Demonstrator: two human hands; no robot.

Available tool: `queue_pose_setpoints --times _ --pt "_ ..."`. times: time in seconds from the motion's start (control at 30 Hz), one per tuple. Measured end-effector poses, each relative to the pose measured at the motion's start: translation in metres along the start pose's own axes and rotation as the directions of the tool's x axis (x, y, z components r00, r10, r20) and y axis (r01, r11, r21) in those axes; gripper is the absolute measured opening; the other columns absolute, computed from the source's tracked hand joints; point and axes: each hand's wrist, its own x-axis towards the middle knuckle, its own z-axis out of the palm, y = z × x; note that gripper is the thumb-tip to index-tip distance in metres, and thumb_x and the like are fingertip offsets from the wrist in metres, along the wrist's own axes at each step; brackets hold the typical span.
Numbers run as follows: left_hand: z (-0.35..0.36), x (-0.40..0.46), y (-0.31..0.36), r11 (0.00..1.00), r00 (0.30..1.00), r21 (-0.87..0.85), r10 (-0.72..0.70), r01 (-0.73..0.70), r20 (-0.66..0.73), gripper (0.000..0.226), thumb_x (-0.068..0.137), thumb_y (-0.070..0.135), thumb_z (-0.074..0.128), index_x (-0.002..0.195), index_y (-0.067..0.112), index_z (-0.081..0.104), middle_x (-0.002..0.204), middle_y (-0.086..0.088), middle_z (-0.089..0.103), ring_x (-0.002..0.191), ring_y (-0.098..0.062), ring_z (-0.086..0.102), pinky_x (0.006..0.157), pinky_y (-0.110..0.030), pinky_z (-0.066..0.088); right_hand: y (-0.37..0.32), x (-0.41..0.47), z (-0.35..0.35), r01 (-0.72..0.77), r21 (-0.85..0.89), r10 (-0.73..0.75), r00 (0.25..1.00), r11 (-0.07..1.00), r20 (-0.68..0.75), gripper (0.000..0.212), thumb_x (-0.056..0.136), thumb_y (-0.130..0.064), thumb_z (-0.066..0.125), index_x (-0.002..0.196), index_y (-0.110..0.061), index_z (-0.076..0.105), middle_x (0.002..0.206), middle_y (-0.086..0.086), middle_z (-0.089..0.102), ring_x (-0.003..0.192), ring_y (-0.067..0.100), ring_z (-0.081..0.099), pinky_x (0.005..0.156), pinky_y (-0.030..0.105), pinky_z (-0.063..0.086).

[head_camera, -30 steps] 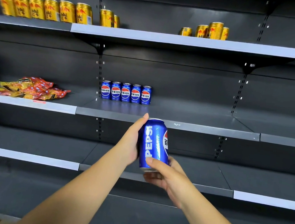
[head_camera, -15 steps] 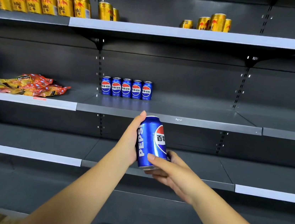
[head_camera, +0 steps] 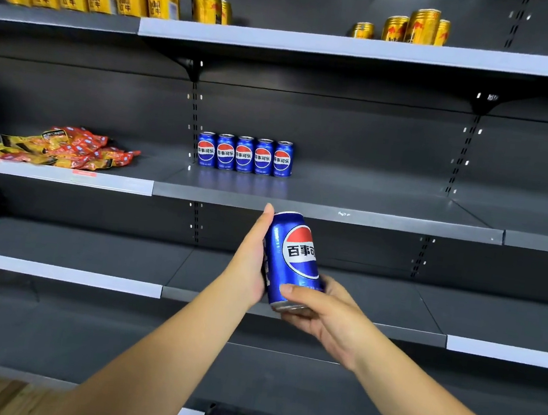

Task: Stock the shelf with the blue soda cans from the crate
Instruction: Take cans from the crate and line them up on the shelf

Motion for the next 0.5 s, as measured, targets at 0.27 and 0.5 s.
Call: queue_pose_setpoints --times 0.27,0.5 --pt "-0.017 0.007 0.01 0.999 0.999 -0.019 0.04 -0.04 0.005 0.053 0.086 0.061 0.049 0.088 0.012 0.07 0.084 -0.009 0.074 0.074 -0.026 0.069 0.073 -0.039 0.054 0.008 0.012 0.027 0.148 -0.153 -0.176 0.966 0.977 -0.187 0.065 0.063 -0.001 0.084 0.113 -0.016 0.046 0.103 -0.004 0.064 0.086 0.006 0.064 0.074 0.018 0.053" --pt "-0.039 0.017 0.01 0.996 0.999 -0.07 0.048 -0.049 -0.023 0.055 0.089 0.061 0.044 0.085 0.013 0.068 0.073 -0.007 0.073 0.063 -0.023 0.068 0.063 -0.035 0.055 0.018 0.027 0.045 0.16 -0.195 -0.196 0.964 0.968 -0.179 0.06 0.066 -0.001 0.081 0.11 -0.019 0.044 0.102 -0.007 0.062 0.087 0.003 0.062 0.067 0.011 0.051"
